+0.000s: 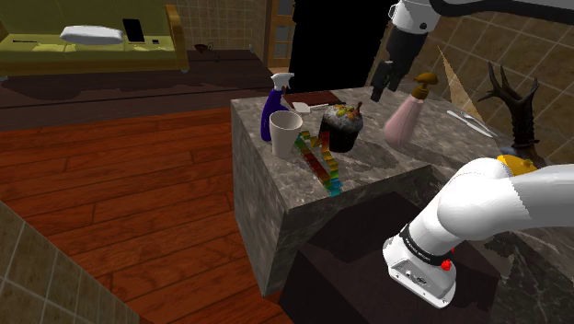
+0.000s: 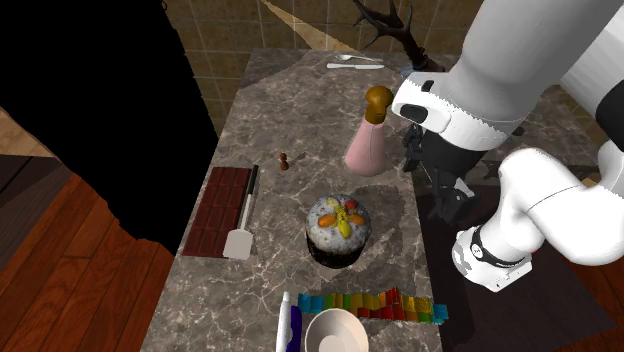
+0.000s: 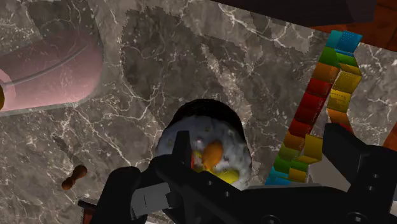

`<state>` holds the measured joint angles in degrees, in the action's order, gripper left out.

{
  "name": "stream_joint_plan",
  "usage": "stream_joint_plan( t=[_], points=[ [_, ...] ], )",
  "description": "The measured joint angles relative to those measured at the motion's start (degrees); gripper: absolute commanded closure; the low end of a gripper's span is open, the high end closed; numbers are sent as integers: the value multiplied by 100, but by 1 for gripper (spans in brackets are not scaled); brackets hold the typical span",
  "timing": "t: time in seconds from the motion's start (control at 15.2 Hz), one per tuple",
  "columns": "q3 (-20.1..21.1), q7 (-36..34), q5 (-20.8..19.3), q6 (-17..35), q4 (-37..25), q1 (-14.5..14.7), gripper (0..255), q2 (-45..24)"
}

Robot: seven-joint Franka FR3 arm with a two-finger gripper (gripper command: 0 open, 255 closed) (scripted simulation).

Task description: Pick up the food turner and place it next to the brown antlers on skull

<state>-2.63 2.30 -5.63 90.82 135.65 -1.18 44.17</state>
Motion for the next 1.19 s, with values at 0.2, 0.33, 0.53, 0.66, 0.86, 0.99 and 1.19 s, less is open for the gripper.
stream_joint_plan(
  t=[0.2, 0.33, 0.53, 0.66, 0.86, 0.99, 1.19],
  points=[
    [-162, 318, -147, 170, 90, 19, 0, -30],
    [-389, 781, -353, 489, 265, 56, 0, -94],
    [-773, 1525, -660, 1052, 385, 131, 0, -388],
    [-1030, 2024, -840, 1430, 429, 183, 0, -606],
    [-1420, 2793, -1060, 1959, 406, 278, 0, -973],
    [-1713, 3323, -1177, 2388, 399, 345, 0, -1280],
    [-2109, 4104, -1212, 2975, 203, 523, 0, -1869]
  ],
)
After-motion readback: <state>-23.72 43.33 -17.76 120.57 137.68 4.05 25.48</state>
